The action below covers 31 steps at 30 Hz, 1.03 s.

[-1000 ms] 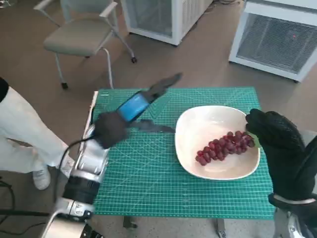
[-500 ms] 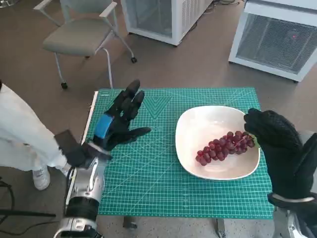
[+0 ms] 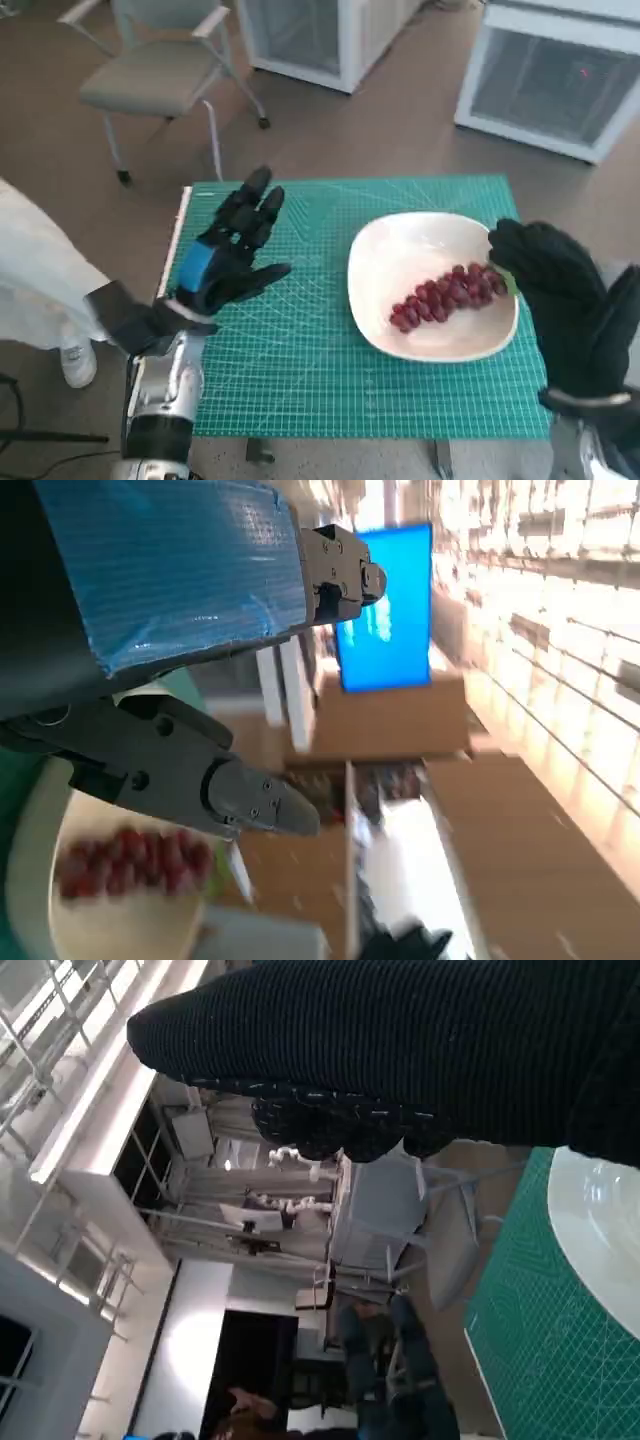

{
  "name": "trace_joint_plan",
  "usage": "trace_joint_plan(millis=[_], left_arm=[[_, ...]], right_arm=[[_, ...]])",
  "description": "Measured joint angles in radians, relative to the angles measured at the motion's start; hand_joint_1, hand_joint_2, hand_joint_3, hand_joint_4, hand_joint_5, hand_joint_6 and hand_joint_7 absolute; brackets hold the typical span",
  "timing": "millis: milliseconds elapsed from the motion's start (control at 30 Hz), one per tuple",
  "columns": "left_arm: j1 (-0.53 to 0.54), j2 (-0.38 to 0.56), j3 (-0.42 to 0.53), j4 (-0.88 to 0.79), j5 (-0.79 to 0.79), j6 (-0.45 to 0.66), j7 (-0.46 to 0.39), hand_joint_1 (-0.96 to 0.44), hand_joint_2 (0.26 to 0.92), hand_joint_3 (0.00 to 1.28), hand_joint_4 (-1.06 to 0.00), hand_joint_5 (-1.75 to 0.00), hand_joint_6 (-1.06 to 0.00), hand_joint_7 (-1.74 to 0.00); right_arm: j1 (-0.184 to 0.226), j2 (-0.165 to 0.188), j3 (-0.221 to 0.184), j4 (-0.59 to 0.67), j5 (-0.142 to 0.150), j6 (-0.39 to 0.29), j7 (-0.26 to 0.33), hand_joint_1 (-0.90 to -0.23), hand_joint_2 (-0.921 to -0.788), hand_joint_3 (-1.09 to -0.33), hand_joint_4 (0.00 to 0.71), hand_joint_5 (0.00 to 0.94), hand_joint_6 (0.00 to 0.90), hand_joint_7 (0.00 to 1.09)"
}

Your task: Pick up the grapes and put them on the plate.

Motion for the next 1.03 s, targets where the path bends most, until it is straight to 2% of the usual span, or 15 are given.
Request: trace_joint_plan(millis=[367, 1033], left_arm=[[0.085, 0.000, -0.002, -0.097, -0.009, 0.049, -0.007, -0.35, 0.897, 0.00, -0.06, -0.01, -0.18, -0.01], [0.124, -0.013, -0.015, -0.147, -0.018, 0.065, -0.011, -0.37, 0.912, 0.00, -0.07, 0.00, -0.18, 0.00]], right_arm=[[-0.018, 0.003, 0.007, 0.000, 0.000, 0.006, 0.001, -0.364, -0.921, -0.600, 0.427, 0.791, 0.227, 0.98], [-0.023, 0.003, 0.009, 0.010, -0.001, 0.003, 0.013, -0.359, -0.921, -0.602, 0.425, 0.796, 0.218, 0.97]])
